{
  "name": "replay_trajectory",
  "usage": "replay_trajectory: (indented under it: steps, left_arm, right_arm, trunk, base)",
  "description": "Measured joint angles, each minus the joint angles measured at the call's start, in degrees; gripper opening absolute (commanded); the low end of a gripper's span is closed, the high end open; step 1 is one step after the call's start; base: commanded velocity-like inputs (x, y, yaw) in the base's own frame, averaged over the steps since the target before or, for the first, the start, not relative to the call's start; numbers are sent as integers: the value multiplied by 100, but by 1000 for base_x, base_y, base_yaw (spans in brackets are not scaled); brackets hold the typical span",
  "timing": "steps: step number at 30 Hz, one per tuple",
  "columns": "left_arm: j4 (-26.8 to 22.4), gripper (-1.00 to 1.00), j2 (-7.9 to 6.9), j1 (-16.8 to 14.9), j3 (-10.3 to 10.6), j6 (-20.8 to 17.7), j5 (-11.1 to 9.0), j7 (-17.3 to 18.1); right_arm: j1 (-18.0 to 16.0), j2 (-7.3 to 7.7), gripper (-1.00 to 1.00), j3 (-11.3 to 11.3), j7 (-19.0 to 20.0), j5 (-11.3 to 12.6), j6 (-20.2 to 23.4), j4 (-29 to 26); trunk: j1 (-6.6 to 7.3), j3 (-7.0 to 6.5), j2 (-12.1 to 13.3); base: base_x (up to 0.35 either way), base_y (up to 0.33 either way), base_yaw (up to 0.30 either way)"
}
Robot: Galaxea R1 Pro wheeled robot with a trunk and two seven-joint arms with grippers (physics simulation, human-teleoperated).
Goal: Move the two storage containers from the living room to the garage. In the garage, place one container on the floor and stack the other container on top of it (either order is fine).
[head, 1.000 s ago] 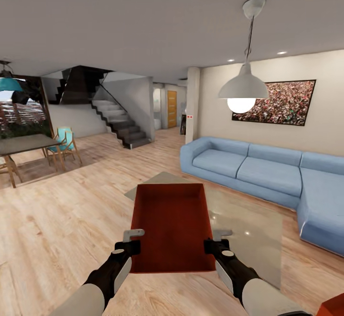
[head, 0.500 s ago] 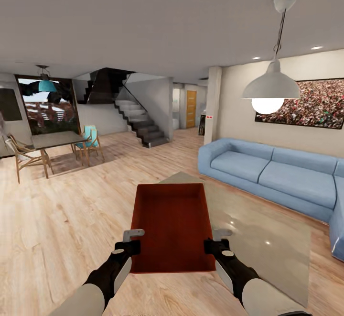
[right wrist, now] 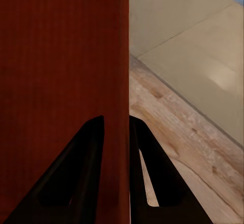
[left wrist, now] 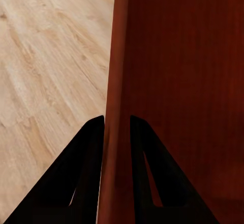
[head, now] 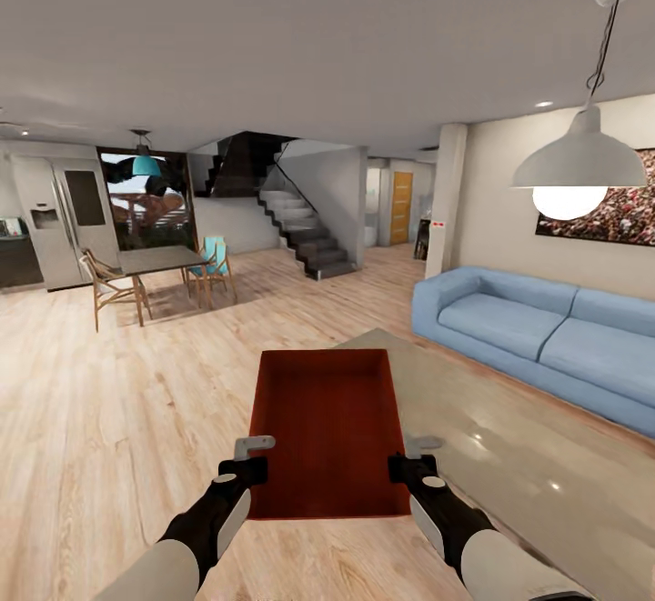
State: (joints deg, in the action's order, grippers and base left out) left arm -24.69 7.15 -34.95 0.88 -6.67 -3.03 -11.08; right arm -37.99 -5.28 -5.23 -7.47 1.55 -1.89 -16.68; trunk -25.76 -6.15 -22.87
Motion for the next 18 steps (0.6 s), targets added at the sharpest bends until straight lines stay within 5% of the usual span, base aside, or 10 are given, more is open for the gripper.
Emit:
replay_trajectory:
  steps: [18]
  left_arm:
    - [0, -100, 0, 0, 0, 0, -1, 0]
  right_arm:
    - [0, 0, -100, -2, 0, 0, 0, 0]
  trunk:
    - [0, 0, 0]
  base:
    - [0, 0, 278]
